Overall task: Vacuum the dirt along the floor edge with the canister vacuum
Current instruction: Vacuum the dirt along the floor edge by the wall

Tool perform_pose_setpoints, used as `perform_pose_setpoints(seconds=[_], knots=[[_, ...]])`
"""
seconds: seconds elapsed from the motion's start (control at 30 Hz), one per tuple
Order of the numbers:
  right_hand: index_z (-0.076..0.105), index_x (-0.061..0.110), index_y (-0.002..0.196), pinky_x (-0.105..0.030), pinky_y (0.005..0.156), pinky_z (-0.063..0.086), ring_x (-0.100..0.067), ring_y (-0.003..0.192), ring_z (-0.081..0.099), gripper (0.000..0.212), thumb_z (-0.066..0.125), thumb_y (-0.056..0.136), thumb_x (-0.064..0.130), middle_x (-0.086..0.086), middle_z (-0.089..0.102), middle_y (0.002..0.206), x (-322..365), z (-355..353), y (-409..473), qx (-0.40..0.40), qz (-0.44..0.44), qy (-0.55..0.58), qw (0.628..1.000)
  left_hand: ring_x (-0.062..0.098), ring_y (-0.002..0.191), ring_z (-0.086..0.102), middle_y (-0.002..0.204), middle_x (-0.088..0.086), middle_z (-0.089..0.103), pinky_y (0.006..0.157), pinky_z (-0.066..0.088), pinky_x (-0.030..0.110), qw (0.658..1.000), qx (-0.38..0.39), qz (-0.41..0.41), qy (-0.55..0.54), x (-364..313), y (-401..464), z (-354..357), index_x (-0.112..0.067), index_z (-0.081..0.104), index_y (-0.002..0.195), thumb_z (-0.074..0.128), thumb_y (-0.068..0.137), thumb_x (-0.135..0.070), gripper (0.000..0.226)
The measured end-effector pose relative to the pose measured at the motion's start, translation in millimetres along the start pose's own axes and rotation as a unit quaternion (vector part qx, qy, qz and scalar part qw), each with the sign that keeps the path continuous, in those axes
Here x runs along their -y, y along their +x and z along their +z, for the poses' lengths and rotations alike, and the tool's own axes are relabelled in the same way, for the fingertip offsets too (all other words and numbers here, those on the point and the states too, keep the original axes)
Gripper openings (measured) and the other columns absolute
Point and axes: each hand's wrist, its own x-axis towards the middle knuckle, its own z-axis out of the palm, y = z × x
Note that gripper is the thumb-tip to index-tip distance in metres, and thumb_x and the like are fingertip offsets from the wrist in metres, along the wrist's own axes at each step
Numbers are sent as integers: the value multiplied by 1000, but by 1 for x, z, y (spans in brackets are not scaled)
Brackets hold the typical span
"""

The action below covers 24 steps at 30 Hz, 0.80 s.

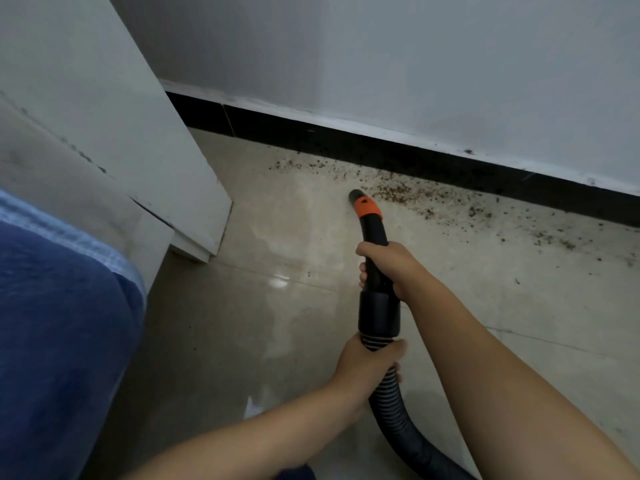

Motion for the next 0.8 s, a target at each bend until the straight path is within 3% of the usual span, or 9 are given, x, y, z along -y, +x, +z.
perform_pose_setpoints(seconds=[0.2, 0.3, 0.37, 0.57, 0.7, 0.8], knots=[[50, 1, 89, -28, 42, 48, -21, 40, 49, 11, 60, 89, 6, -11, 50, 57, 2, -51, -7, -16, 5, 41, 999, 15, 51, 60, 64, 8, 61, 55, 51, 24, 997, 45, -28, 64, -15, -4, 34, -8, 57, 86, 67, 86, -16, 13], [50, 1, 91, -28, 43, 48, -21, 41, 49, 11, 60, 88, 6, -10, 51, 56, 6, -70, -17, -8, 6, 47, 999, 19, 66, 62, 73, 6, 63, 67, 52, 29, 991, 56, -64, 100, -28, -13, 52, -10, 58, 91, 69, 84, -19, 15], [49, 0, 95, -28, 44, 48, -21, 40, 49, 13, 59, 87, 5, -10, 51, 55, 6, -74, -22, -8, 12, 51, 999, 16, 70, 62, 77, 3, 63, 65, 50, 27, 987, 54, -87, 122, -33, -19, 59, -11, 58, 98, 68, 85, -20, 19], [49, 2, 93, -28, 45, 48, -21, 40, 50, 13, 60, 87, 6, -10, 52, 55, 9, -75, -7, -10, 19, 38, 999, 13, 69, 60, 76, 1, 61, 60, 48, 24, 990, 40, -89, 103, -29, 0, 61, -13, 58, 94, 67, 85, -18, 14], [48, 3, 91, -28, 43, 47, -20, 38, 50, 14, 61, 87, 6, -10, 50, 57, 9, -69, 9, -23, 9, 17, 1000, 18, 73, 61, 77, 4, 61, 74, 51, 31, 993, 47, -79, 70, -21, 22, 55, -13, 59, 86, 68, 85, -17, 10], [48, 3, 91, -28, 43, 47, -21, 40, 50, 13, 61, 87, 6, -10, 51, 57, 10, -63, 7, -37, 15, 10, 999, 17, 71, 61, 77, 3, 62, 74, 51, 30, 991, 54, -99, 67, -22, 21, 48, -12, 60, 88, 69, 85, -17, 11]])
